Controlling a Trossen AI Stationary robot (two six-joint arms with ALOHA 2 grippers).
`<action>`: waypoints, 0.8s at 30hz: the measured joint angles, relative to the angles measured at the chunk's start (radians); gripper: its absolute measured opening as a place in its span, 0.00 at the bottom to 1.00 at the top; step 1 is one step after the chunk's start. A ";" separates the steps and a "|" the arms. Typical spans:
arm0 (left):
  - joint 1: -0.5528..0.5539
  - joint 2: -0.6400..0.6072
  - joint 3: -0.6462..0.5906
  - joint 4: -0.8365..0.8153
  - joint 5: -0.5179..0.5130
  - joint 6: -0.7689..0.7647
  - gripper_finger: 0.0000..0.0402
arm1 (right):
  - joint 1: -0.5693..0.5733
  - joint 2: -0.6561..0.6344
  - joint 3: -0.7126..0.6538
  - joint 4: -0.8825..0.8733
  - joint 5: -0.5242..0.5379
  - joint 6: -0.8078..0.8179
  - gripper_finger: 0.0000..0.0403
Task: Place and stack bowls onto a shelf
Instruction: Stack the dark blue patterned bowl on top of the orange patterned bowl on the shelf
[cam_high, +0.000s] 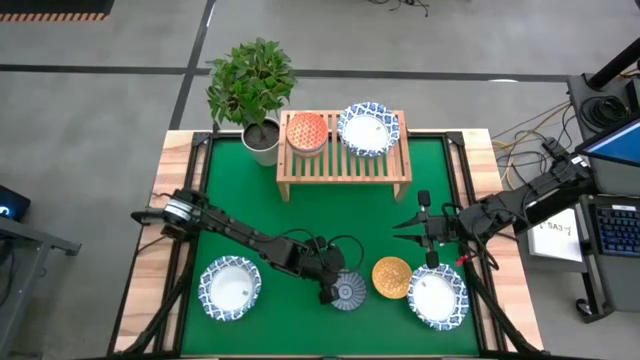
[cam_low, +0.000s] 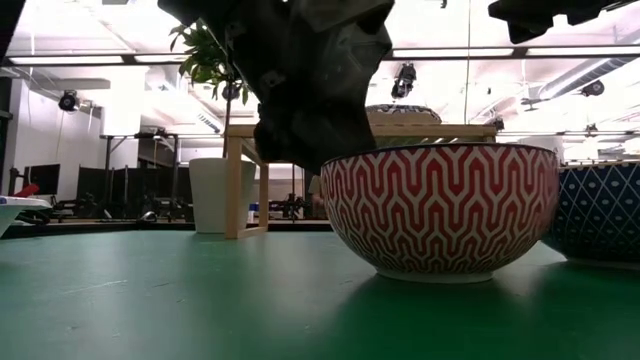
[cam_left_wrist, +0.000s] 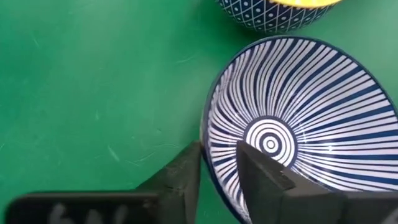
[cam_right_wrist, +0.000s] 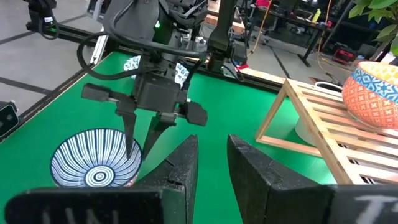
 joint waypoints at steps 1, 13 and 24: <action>0.000 0.000 0.000 0.000 0.000 -0.005 0.17 | 0.000 0.000 0.000 0.000 0.000 0.000 0.19; 0.000 -0.019 -0.003 -0.022 0.018 -0.115 0.01 | 0.000 0.000 0.000 0.001 0.001 0.000 0.18; 0.045 -0.249 -0.004 -0.089 0.036 -0.110 0.00 | 0.000 0.000 0.000 0.000 0.002 0.000 0.18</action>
